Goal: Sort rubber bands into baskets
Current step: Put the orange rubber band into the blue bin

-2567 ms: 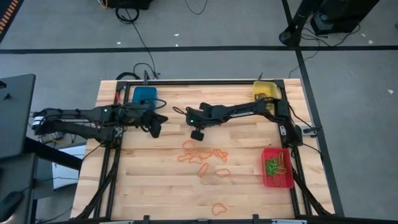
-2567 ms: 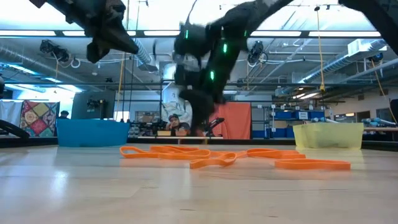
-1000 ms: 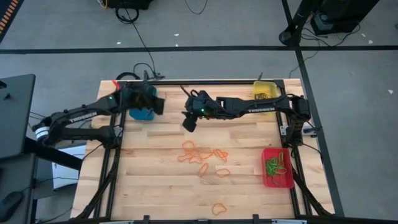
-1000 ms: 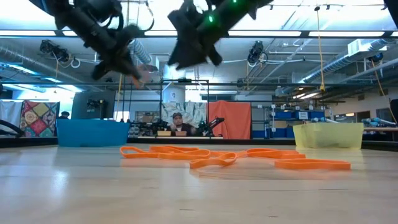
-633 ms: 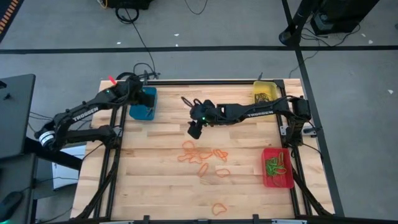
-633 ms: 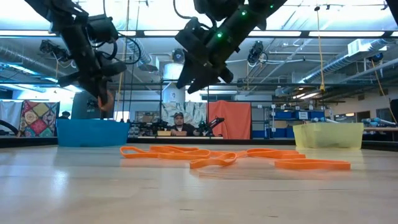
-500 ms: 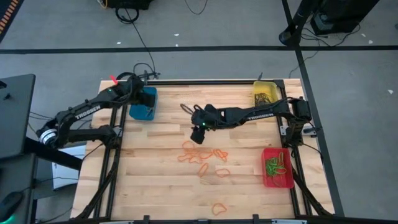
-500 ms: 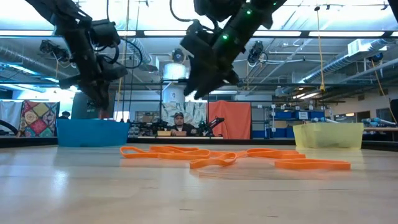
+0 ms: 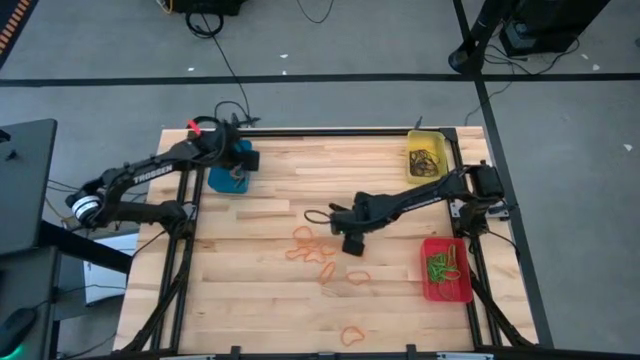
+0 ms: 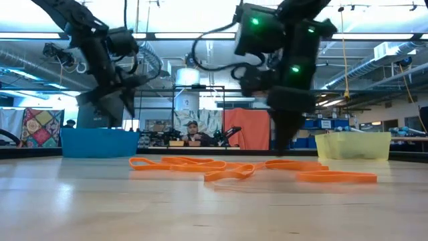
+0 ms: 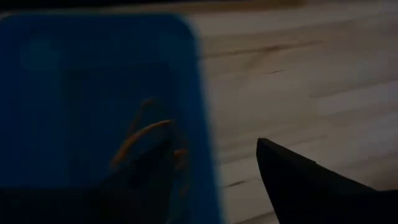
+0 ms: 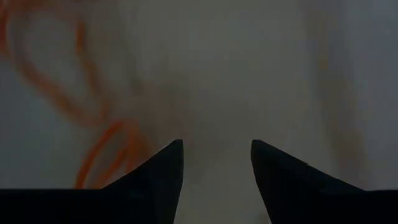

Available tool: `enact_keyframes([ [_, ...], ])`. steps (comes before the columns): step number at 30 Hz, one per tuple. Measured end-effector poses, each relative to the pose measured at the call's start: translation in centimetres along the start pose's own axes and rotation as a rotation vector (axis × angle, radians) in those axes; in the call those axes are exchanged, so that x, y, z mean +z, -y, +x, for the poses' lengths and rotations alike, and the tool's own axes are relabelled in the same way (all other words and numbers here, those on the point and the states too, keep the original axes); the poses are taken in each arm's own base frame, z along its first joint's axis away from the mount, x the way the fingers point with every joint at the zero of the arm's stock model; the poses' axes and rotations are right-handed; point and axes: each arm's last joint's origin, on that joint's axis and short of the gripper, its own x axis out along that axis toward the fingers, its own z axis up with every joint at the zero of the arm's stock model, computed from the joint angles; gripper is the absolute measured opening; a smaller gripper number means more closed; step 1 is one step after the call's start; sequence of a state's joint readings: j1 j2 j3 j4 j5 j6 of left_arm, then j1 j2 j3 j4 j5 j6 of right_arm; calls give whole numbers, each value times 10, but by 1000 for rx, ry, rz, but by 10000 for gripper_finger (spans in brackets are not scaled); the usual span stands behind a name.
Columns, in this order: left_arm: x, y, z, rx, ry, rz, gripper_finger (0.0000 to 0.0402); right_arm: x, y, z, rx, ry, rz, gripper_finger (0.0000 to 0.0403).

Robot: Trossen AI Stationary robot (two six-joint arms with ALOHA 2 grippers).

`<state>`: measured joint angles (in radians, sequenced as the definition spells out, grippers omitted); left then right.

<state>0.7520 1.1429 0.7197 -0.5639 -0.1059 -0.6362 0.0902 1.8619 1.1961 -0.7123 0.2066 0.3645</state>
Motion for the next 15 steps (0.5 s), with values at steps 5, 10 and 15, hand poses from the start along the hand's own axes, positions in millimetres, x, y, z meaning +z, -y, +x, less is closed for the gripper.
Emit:
enact_keyframes([
  [5,-5,22,-4,-114,48,12,213,-17,-13,8,72,-32,-35,185],
  [10,-22,45,-10,-242,9,103,207,-19,-19,9,53,6,-34,175],
  [15,-42,64,-18,-317,-34,160,207,8,-22,6,185,243,-12,173],
])
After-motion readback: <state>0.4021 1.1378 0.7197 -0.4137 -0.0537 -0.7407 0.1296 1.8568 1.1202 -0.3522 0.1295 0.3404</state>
